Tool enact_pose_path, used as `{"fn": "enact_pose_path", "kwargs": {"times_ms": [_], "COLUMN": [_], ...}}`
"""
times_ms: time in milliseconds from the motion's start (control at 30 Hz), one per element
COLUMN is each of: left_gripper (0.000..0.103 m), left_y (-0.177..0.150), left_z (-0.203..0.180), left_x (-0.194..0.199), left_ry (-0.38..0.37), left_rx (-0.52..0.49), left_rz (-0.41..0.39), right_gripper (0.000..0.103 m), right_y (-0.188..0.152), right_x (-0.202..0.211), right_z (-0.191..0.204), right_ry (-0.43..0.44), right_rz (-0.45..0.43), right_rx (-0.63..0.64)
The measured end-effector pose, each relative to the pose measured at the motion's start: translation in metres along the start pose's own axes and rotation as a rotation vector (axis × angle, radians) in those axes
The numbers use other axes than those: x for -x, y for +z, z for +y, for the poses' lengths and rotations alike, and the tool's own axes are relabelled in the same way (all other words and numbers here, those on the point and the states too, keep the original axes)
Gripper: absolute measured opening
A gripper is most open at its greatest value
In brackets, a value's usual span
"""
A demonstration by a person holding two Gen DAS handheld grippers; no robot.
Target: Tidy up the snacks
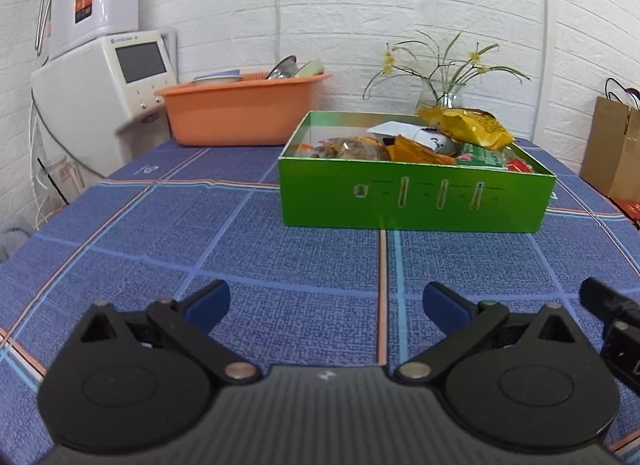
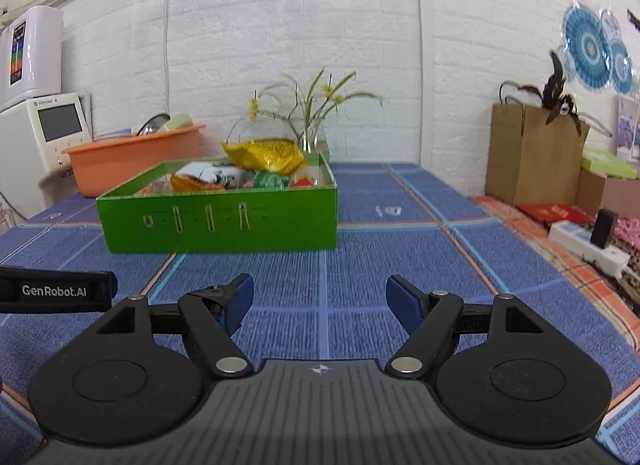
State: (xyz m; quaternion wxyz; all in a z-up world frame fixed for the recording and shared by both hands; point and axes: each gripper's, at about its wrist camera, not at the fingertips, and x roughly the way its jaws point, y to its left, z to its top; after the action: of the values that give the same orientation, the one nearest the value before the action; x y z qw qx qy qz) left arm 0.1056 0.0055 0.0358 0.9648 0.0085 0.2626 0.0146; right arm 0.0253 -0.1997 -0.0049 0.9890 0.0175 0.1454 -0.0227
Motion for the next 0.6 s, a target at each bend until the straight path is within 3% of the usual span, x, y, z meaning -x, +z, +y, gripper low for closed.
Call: {"fn": "enact_pose_path", "kwargs": {"times_ms": [167, 300, 600], "left_gripper": [0.103, 0.103, 0.103], "left_y": [-0.009, -0.013, -0.013], "left_z": [-0.019, -0.026, -0.029], "left_x": [0.017, 0.022, 0.025], "left_ry": [-0.038, -0.092, -0.044], "left_rx": [-0.083, -0.110, -0.106], "left_rz": [0.002, 0.025, 0.005], "right_gripper": [0.103, 0.103, 0.103], "right_y": [-0.007, -0.016, -0.016], "right_x": [0.025, 0.045, 0.042], "right_z": [-0.016, -0.020, -0.021], "right_ry": [0.049, 0.017, -0.012], "right_rz": [0.051, 0.045, 0.025], "right_rx": [-0.061, -0.066, -0.039]}}
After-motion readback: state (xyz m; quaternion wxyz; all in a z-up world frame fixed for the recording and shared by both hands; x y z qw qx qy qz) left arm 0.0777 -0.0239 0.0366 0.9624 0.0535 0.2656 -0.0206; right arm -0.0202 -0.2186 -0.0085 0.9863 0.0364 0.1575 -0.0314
